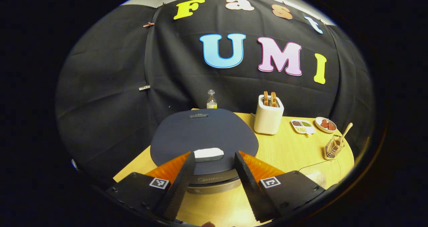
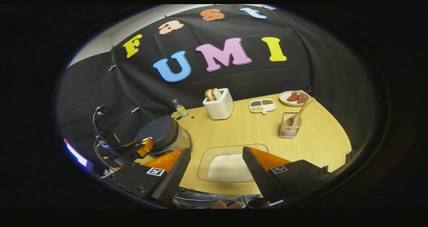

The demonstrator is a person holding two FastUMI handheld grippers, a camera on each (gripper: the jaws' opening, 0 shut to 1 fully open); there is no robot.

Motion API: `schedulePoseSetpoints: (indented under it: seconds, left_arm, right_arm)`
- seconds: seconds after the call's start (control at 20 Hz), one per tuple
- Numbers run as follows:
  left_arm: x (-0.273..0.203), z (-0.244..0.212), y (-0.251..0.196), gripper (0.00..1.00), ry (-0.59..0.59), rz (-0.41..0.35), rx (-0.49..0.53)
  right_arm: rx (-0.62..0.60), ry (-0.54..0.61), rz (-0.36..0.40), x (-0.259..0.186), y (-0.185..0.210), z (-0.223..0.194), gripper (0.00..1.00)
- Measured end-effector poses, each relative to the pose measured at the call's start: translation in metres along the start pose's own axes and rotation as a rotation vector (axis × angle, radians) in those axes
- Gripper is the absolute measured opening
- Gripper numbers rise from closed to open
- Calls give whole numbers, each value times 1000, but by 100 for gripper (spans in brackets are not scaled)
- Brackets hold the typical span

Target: Close the left gripper, press the button to open the rice cooker; take a wooden spoon from the chopstick holder with the right hand, scoop a spoonful of rice and pour it into the rice cooker, then put the wooden spoon back into the chopstick holder.

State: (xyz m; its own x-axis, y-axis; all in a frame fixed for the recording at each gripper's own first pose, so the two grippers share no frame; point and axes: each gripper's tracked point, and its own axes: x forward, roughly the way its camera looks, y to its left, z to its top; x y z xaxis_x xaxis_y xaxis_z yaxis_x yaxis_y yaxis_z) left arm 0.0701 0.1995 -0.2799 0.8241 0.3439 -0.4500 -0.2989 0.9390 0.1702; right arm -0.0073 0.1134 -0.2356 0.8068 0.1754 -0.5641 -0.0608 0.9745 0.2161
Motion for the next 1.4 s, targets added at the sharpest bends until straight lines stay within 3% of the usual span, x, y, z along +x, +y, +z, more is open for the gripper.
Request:
schedulePoseSetpoints:
  seconds: [0.5,0.8,0.95,1.0,1.4]
  left_arm:
    - [5,-13,-3,85,-78,4,15]
    - [4,-5,-4,83,-53,-87,-33]
    - [-8,4,4,82,-31,-84,-109]
    - [-14,12,3,76,-42,-85,-127]
    - [-60,54,-50,76,-75,-201,-138]
  right_arm:
    - [16,8,-6,-1,-3,-6,97]
    - [35,-11,-14,-4,-10,0,98]
    - [47,-20,-17,-5,-13,6,98]
    - [48,-25,-18,-5,-13,7,97]
    - [74,-78,-48,-6,-39,34,97]
